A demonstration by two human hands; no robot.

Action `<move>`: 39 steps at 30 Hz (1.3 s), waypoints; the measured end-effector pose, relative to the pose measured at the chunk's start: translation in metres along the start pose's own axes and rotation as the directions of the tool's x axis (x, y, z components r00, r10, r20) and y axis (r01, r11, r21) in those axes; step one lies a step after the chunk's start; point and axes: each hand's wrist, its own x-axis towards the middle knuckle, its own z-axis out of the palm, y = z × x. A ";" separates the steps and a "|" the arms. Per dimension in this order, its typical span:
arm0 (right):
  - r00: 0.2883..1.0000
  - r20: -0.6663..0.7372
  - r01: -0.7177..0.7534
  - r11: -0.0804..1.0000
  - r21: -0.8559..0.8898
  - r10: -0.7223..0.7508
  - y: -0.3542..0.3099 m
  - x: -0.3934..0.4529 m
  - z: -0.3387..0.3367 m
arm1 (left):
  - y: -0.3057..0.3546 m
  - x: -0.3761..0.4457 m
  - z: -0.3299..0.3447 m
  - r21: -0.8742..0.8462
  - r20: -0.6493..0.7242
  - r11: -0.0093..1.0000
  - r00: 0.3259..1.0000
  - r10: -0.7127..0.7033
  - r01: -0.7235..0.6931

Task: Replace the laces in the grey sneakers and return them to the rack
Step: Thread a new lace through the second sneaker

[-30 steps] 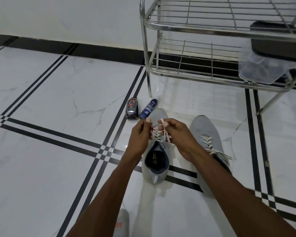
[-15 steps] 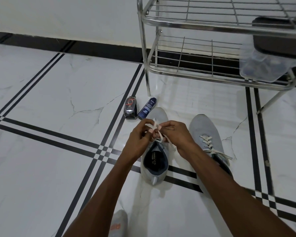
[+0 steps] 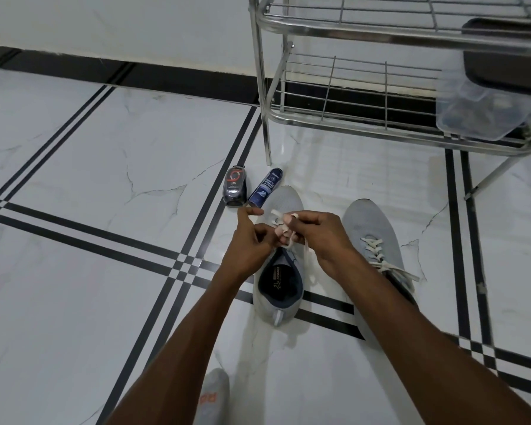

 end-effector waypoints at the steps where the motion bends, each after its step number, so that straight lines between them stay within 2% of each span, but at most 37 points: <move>1: 1.000 0.001 -0.024 0.999 0.039 0.024 0.002 0.001 -0.001 | -0.002 0.000 -0.002 -0.046 -0.017 0.998 0.999 -0.043 0.042; 3: 0.995 0.103 -0.018 1.000 -0.009 0.019 0.001 0.001 -0.006 | -0.005 0.003 -0.005 -0.128 -0.062 0.986 0.991 -0.119 0.111; 5: 0.971 0.234 0.111 0.951 -0.287 -0.043 -0.005 0.001 -0.011 | -0.005 0.005 -0.007 -0.143 -0.104 0.980 0.983 -0.154 0.139; 6: 0.962 0.256 0.208 0.862 -0.461 -0.096 -0.008 0.002 -0.013 | -0.004 0.006 -0.007 -0.141 -0.109 0.980 0.982 -0.156 0.141; 7: 0.952 0.252 0.294 0.747 -0.596 -0.173 -0.010 0.003 -0.012 | -0.003 0.006 -0.008 -0.135 -0.106 0.981 0.983 -0.151 0.136; 9: 0.915 0.218 0.386 0.580 -0.717 -0.340 -0.011 0.002 -0.011 | -0.001 0.005 -0.007 -0.127 -0.099 0.987 0.989 -0.114 0.101; 12: 0.883 0.151 0.383 0.494 -0.781 -0.445 -0.005 -0.003 -0.008 | 0.002 0.002 -0.008 -0.173 -0.120 0.982 0.988 -0.093 0.071; 14: 0.873 0.110 0.380 0.520 -0.765 -0.476 0.001 -0.008 -0.004 | 0.003 0.000 -0.009 -0.187 -0.088 0.982 0.995 -0.048 0.031; 18: 0.914 -0.018 0.336 0.778 -0.531 -0.406 0.000 -0.010 -0.002 | 0.001 -0.001 -0.010 -0.061 0.034 0.997 0.998 0.045 -0.043; 20: 0.942 -0.023 0.291 0.849 -0.440 -0.334 -0.003 -0.010 -0.003 | 0.002 0.000 -0.009 -0.012 0.028 0.998 0.998 0.057 -0.057; 22: 0.966 0.005 0.241 0.891 -0.384 -0.259 -0.006 -0.010 -0.009 | 0.002 0.002 -0.009 0.043 -0.040 0.997 0.997 0.065 -0.064; 24: 0.983 0.018 0.173 0.907 -0.384 -0.180 -0.005 -0.011 -0.021 | -0.002 0.002 -0.014 0.139 -0.131 0.989 0.989 0.062 -0.044; 26: 0.994 -0.064 0.058 0.918 -0.392 -0.090 -0.005 -0.012 -0.042 | -0.009 -0.004 -0.021 0.215 -0.215 0.977 0.975 0.050 -0.003; 28: 0.988 -0.149 -0.088 0.941 -0.328 0.041 -0.002 -0.014 -0.063 | -0.019 -0.013 -0.029 0.250 -0.266 0.968 0.963 0.030 0.039; 31: 0.963 -0.202 -0.226 0.942 -0.249 0.178 0.005 -0.017 -0.068 | -0.027 -0.023 -0.031 0.283 -0.308 0.956 0.951 0.009 0.082; 36: 0.936 -0.320 -0.259 0.902 -0.345 0.146 0.009 -0.015 -0.062 | -0.032 -0.025 -0.031 0.419 -0.350 0.905 0.932 0.090 0.070; 39: 0.927 -0.341 -0.276 0.899 -0.339 0.156 0.012 -0.015 -0.068 | -0.034 -0.029 -0.030 0.492 -0.355 0.869 0.925 0.139 0.058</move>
